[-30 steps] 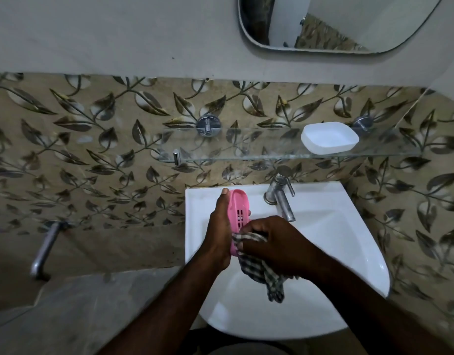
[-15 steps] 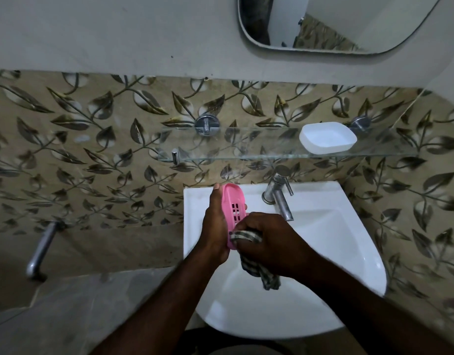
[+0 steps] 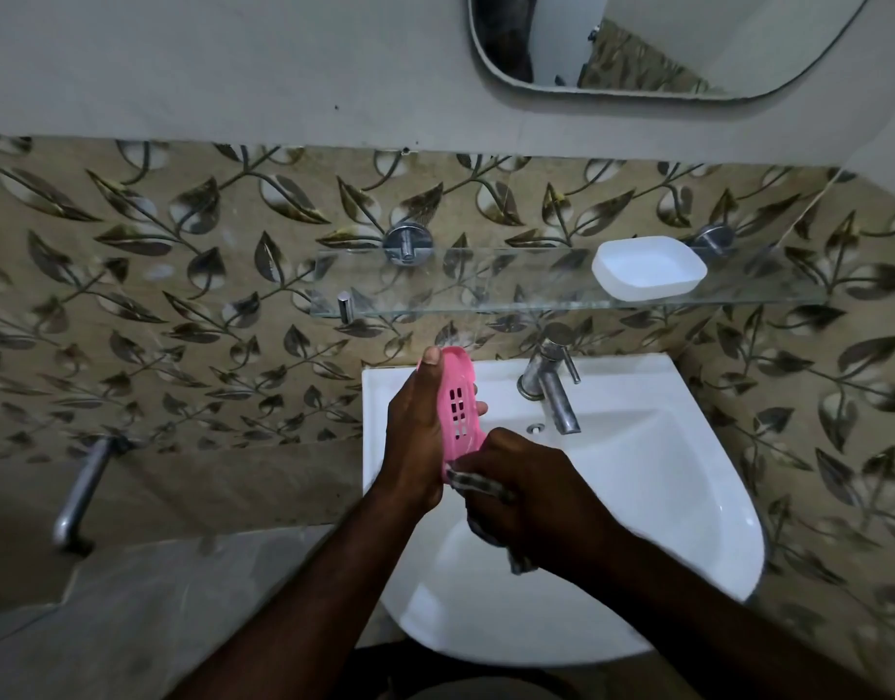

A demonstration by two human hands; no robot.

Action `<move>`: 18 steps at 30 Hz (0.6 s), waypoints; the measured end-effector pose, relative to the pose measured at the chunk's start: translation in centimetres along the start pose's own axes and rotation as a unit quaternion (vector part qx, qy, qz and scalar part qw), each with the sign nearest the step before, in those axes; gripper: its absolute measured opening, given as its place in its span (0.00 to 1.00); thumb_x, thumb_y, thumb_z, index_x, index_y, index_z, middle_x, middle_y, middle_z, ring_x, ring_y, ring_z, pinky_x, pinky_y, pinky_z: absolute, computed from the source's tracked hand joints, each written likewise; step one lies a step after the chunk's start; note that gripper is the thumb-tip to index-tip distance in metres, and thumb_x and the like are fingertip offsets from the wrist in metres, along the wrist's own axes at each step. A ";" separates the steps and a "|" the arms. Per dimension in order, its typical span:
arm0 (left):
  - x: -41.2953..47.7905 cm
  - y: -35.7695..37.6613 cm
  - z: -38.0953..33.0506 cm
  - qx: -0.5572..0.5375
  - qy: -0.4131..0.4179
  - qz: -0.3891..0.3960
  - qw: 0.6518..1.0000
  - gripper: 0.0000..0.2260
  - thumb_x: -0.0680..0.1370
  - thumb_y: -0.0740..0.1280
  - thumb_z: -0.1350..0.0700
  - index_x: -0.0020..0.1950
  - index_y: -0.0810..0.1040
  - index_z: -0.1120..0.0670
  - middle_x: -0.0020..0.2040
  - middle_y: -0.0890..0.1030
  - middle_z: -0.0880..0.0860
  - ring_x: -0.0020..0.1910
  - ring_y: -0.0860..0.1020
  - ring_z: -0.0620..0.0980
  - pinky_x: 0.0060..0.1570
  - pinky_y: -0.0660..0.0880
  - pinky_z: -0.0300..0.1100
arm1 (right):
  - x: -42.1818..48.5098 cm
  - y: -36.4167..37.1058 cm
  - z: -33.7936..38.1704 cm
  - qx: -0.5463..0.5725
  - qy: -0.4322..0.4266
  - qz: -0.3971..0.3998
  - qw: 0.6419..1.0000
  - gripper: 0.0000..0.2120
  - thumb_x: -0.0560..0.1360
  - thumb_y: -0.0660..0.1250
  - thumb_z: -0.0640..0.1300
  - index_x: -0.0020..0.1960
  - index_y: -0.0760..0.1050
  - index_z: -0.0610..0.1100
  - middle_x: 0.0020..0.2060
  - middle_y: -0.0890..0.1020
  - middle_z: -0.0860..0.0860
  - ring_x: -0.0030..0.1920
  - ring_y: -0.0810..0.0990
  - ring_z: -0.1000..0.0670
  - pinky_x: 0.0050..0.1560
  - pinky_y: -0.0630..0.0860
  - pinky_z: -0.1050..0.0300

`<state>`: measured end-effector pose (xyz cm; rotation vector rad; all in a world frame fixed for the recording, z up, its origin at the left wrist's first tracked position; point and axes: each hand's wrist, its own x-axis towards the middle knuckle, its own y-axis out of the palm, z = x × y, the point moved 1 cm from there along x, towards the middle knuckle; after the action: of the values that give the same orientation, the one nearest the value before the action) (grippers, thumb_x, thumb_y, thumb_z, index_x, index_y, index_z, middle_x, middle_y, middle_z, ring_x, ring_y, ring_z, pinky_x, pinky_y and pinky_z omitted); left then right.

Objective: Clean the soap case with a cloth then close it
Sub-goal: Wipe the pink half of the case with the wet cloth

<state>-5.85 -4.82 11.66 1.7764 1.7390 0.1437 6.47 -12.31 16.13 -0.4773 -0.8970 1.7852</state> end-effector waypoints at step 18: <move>0.5 -0.1 0.0 -0.029 -0.028 -0.001 0.999 0.46 0.59 0.69 0.29 0.68 0.73 0.59 0.48 0.81 0.57 0.44 0.81 0.54 0.42 0.78 0.49 | 0.6 0.1 -0.9 -0.057 0.035 -0.024 0.997 0.08 0.73 0.64 0.45 0.49 0.79 0.52 0.41 0.75 0.52 0.35 0.79 0.46 0.35 0.77 0.50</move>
<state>-5.91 -4.38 11.48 1.7200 1.6799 0.1405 6.76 -11.47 15.52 -0.5836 -0.9565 1.6707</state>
